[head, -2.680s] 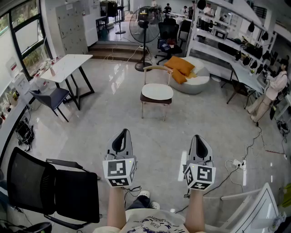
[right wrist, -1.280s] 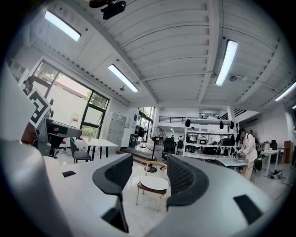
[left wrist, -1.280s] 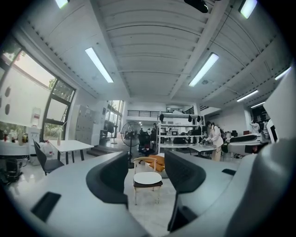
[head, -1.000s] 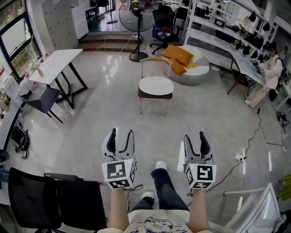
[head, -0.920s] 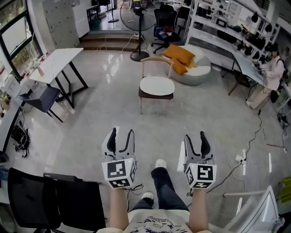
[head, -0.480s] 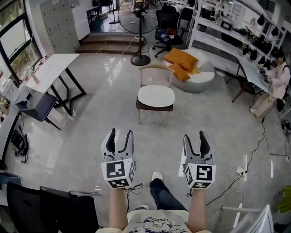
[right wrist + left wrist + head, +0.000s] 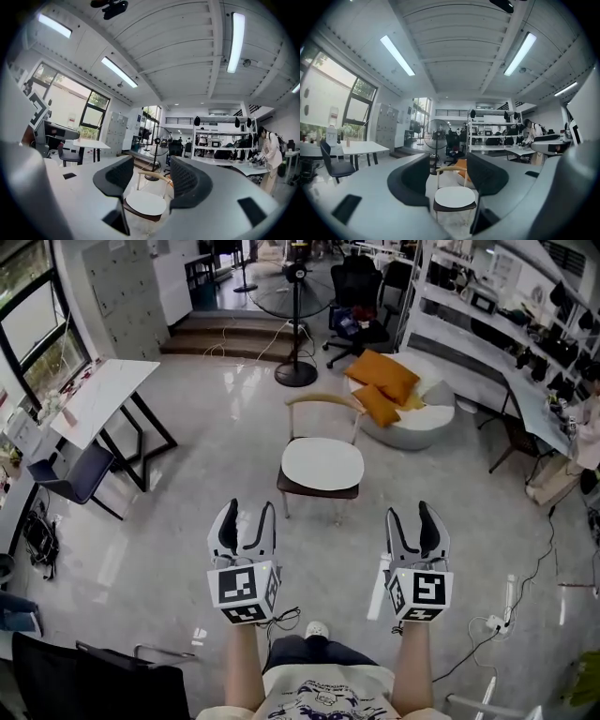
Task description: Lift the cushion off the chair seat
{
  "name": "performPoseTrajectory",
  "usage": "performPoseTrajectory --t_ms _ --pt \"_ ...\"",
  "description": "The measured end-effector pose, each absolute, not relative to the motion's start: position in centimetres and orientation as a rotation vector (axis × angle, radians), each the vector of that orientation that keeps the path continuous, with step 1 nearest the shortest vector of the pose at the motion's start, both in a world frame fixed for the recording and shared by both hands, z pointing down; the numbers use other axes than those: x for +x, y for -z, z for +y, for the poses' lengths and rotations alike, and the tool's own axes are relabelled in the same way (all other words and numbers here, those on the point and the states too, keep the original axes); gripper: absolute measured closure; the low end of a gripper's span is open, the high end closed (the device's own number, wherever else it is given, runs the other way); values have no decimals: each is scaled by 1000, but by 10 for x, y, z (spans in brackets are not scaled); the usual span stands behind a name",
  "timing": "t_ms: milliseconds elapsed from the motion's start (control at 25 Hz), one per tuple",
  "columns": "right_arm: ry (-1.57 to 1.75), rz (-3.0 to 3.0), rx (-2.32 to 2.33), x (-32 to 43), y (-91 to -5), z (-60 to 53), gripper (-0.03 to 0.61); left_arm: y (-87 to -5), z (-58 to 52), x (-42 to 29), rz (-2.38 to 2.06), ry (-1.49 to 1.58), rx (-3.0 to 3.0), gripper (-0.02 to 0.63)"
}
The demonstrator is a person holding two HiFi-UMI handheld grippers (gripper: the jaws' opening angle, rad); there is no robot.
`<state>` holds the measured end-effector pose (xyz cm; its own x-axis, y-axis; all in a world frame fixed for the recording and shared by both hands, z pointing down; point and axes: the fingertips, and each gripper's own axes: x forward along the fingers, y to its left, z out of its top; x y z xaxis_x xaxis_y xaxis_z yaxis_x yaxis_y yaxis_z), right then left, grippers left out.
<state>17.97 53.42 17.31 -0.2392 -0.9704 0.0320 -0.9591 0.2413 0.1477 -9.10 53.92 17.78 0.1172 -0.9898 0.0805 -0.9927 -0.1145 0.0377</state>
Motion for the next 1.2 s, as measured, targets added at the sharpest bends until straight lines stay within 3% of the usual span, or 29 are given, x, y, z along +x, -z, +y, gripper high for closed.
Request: performPoseTrajectory --t_ms 560,1200 --pt "47 -2368 1834 185 -206 389 319 -211 399 -94 -2024 -143 2227 373" --pt "-40 -2276 1937 151 -215 114 319 -227 107 -133 -1883 -174 2281 373"
